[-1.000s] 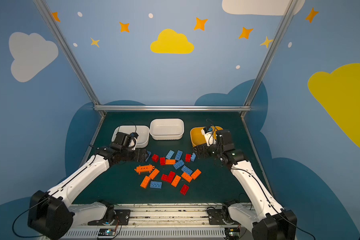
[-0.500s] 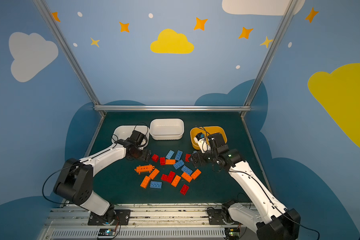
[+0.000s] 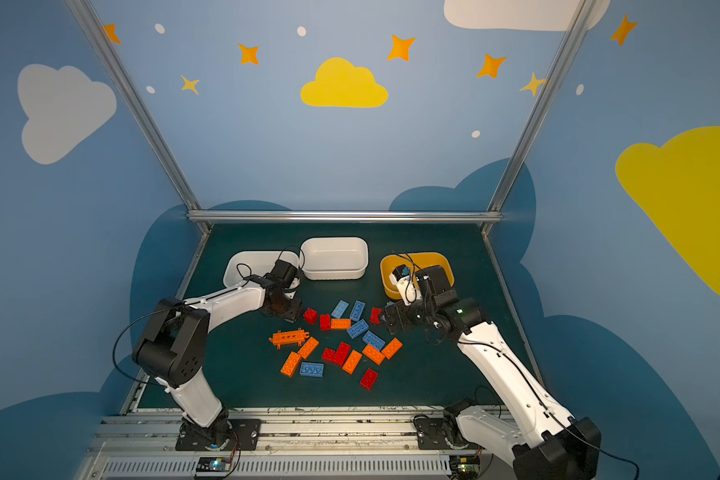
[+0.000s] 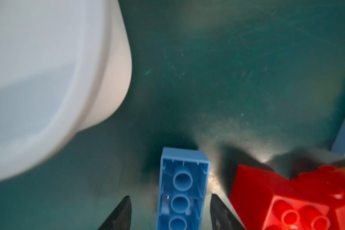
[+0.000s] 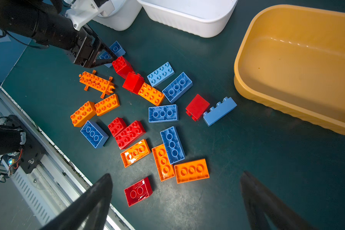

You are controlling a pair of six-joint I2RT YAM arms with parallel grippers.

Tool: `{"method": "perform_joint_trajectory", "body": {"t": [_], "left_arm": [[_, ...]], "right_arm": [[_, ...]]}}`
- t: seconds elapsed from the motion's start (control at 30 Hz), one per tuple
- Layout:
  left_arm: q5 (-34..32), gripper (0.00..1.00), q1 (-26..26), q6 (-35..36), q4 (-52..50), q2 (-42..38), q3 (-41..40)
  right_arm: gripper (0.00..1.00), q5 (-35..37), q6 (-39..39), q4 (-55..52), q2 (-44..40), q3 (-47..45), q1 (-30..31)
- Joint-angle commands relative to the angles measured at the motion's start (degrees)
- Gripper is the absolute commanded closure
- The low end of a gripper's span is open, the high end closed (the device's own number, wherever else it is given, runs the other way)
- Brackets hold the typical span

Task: Sort the legos into containers by color
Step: Pick up the lego from the center of the table, then place the lego in the container.

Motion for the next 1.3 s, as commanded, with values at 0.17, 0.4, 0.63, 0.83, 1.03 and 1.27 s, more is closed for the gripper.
{"method": "perform_joint_trajectory", "body": {"t": [0.17, 0.4, 0.63, 0.83, 1.03, 1.27], "left_arm": [[0.19, 0.55, -0.43, 2.68, -3.19, 3.55, 3.21], [1.77, 0.63, -0.45, 2.27, -6.69, -0.44, 4.82], [6.35, 0.62, 1.58, 0.35, -14.85, -11.32, 10.15], [7.06, 0.61, 12.01, 0.28, -11.89, -14.79, 12.91], [8.02, 0.62, 21.8, -2.61, -7.7, -7.26, 15.97], [11.58, 0.62, 23.8, -2.71, -8.06, 2.23, 21.98]], "right_arm": [[0.02, 1.13, 0.54, -0.07, -2.49, -0.78, 0.35], [0.02, 2.59, 0.8, 1.42, -4.95, -1.74, 0.17], [0.02, 1.06, 1.07, 3.64, -4.92, -0.92, -0.5], [0.02, -2.11, 1.46, 6.13, -2.38, 0.48, -0.62], [0.02, -4.15, 2.57, 8.3, 0.13, 1.41, -0.46], [0.02, -4.82, 3.12, 8.48, 1.57, 1.83, -0.28]]}}
